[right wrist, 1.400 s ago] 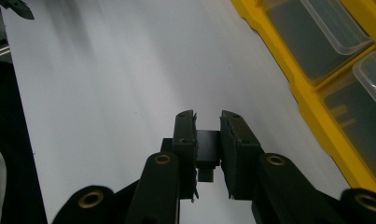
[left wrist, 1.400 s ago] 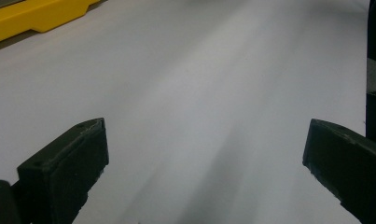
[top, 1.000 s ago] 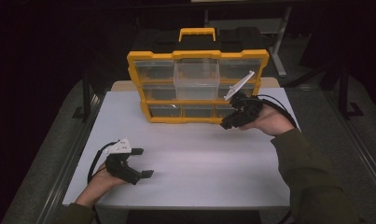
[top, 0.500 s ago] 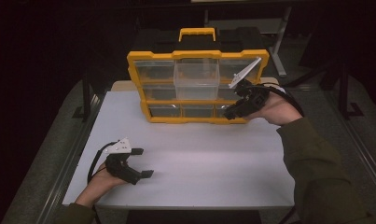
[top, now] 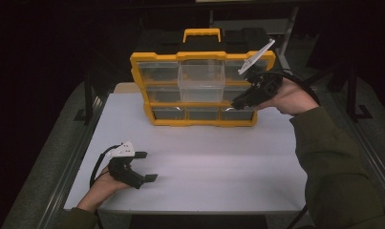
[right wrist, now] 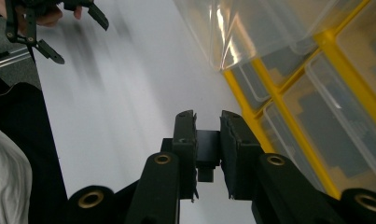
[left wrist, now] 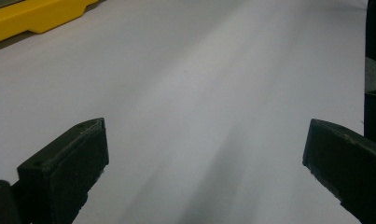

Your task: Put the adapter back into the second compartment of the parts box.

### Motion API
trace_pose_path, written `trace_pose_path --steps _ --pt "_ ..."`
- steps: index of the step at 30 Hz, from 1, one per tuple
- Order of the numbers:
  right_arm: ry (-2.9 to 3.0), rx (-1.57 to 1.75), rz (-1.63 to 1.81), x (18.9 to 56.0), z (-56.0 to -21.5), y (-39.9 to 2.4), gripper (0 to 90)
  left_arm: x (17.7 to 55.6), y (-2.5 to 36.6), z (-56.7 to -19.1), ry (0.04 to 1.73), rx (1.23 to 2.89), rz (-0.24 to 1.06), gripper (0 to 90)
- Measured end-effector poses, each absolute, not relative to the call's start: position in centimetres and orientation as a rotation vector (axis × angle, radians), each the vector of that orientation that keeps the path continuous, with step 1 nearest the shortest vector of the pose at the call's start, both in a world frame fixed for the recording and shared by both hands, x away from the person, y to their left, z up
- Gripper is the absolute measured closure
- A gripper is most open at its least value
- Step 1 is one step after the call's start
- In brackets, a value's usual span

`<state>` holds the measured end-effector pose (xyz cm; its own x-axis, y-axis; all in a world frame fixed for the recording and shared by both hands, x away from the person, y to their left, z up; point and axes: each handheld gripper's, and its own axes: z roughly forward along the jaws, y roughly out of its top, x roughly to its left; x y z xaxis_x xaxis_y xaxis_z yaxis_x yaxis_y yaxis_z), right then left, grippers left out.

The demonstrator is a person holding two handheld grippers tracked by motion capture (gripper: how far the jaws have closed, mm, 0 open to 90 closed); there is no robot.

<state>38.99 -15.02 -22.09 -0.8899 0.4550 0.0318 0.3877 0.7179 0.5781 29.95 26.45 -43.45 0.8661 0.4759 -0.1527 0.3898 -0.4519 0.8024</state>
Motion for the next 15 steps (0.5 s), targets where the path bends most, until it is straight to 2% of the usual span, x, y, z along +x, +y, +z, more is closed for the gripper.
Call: trace_pose_path --steps 15 --pt "2.766 0.66 0.914 39.4 -17.8 -14.9 75.5 29.9 26.4 -43.4 0.622 2.104 0.113 0.0"
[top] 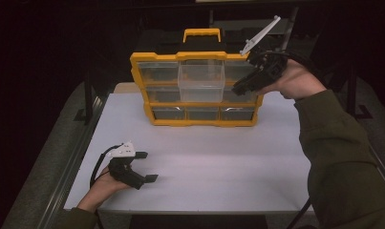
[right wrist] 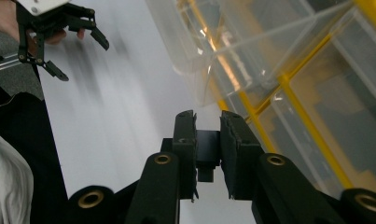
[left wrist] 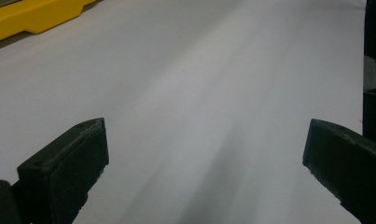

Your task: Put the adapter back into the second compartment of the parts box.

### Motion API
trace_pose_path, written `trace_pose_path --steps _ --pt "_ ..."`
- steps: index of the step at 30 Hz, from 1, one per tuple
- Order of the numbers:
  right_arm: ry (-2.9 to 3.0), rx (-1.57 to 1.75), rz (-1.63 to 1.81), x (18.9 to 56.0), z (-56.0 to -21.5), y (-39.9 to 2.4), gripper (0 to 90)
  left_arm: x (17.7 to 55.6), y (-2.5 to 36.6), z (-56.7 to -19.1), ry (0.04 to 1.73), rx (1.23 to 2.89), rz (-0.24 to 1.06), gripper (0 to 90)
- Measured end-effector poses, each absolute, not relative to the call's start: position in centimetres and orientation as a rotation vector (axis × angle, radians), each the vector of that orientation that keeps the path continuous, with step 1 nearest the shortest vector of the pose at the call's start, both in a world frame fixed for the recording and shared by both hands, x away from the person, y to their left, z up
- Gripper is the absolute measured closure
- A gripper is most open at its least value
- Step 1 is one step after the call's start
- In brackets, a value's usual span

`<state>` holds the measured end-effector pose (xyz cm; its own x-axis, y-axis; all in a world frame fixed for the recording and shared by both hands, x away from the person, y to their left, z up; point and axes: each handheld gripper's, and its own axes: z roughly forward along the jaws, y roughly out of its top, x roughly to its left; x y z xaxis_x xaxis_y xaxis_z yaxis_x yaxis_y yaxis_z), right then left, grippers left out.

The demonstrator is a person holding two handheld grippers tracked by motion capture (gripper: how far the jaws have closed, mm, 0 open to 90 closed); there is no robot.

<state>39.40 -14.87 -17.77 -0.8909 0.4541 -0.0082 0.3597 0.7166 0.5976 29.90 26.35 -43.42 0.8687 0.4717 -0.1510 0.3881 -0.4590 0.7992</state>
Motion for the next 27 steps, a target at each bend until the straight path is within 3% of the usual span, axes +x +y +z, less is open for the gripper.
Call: trace_pose_path --steps 27 --pt "2.725 0.64 0.965 41.5 -13.5 -12.5 75.5 29.8 26.3 -43.4 0.616 2.105 0.108 0.0"
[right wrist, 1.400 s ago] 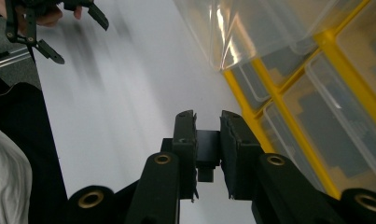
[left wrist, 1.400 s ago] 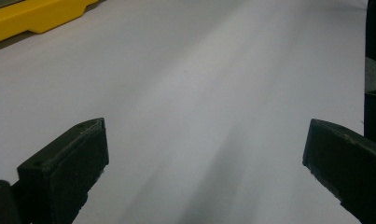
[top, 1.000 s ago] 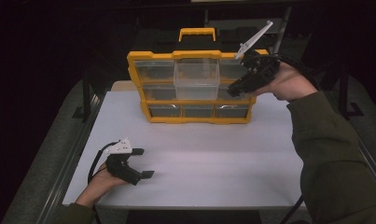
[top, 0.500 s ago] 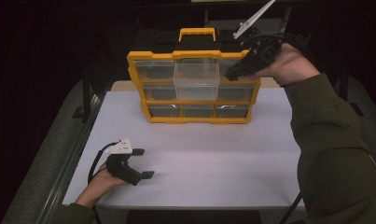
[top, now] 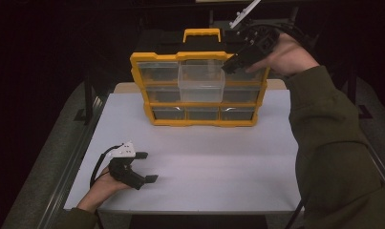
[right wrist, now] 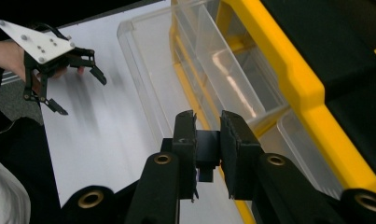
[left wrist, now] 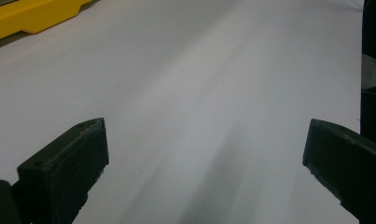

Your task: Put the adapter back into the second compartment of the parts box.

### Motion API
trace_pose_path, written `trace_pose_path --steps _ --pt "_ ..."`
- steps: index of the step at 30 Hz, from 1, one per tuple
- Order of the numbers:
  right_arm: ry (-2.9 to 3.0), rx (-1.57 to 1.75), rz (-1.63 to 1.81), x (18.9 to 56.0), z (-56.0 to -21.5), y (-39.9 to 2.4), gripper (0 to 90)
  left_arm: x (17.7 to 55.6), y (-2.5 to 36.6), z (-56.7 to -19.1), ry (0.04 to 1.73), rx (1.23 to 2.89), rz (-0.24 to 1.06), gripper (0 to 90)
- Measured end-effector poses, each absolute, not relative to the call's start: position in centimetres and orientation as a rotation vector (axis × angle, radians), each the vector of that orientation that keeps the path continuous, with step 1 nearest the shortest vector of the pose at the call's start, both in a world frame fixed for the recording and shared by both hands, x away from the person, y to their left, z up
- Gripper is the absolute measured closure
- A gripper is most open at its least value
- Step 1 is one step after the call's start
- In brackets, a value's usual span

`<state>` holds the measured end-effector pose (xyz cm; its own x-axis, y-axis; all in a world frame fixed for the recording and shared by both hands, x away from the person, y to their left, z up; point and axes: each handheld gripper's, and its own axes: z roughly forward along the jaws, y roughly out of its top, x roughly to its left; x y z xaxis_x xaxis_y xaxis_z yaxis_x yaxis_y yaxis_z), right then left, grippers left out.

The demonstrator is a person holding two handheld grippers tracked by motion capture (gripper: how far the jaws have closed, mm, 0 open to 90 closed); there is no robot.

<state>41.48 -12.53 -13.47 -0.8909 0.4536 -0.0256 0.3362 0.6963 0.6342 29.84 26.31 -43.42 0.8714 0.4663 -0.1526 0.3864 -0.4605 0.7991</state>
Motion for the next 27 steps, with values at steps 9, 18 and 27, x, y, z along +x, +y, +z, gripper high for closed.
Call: trace_pose_path --steps 9,18,27 --pt "2.726 0.614 0.987 42.4 -13.5 -10.8 75.4 29.9 26.4 -43.4 0.62 2.102 0.104 0.0" --pt "2.743 0.588 0.998 43.7 -14.2 -9.1 75.4 29.9 26.5 -43.3 0.627 2.098 0.109 0.0" --pt "2.758 0.565 0.987 44.7 -15.4 -7.6 75.3 29.8 26.4 -43.3 0.628 2.098 0.109 0.0"
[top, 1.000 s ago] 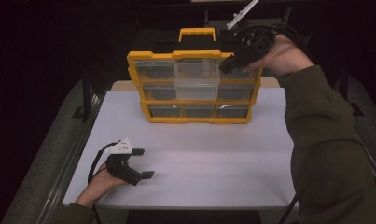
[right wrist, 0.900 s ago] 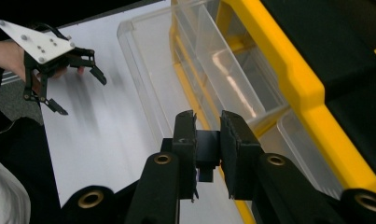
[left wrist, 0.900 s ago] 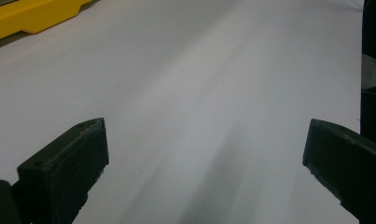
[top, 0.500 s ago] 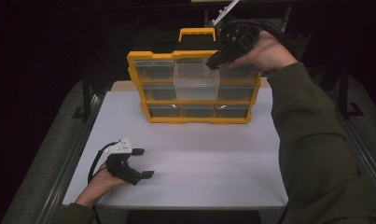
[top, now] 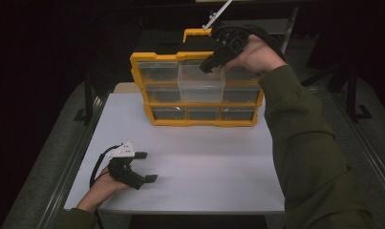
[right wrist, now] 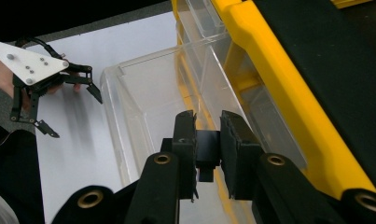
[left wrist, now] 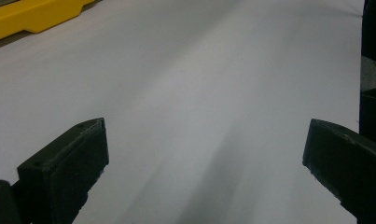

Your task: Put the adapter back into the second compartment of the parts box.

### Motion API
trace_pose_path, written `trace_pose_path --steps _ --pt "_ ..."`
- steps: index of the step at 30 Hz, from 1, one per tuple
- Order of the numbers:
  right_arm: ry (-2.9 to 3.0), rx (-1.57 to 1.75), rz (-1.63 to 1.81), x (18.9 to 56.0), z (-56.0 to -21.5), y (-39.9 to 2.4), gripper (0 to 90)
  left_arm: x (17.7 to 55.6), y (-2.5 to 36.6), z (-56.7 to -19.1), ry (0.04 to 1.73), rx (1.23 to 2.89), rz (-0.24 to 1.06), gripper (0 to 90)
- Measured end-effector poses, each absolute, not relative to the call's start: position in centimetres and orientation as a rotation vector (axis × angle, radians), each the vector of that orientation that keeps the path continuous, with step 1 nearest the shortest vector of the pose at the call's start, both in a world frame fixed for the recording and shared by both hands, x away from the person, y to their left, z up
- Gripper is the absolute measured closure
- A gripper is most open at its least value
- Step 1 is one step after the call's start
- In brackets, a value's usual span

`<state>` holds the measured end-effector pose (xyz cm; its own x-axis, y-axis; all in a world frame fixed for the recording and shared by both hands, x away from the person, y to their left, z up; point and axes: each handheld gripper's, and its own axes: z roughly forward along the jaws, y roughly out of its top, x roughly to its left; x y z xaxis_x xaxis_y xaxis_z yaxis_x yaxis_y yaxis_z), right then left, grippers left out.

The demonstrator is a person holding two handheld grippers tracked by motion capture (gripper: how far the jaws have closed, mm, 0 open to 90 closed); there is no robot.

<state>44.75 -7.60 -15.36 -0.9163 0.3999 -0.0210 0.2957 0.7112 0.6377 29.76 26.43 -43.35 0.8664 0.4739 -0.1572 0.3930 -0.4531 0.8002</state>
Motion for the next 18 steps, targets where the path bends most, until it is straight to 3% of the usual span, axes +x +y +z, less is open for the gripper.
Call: trace_pose_path --steps 14,18 --pt "2.789 0.568 0.955 45.0 -17.1 -6.6 74.4 29.5 26.6 -43.4 0.625 2.097 0.109 0.0" --pt "2.773 0.583 0.98 44.8 -16.7 -6.8 65.9 29.5 26.6 -43.4 0.624 2.097 0.108 0.0"
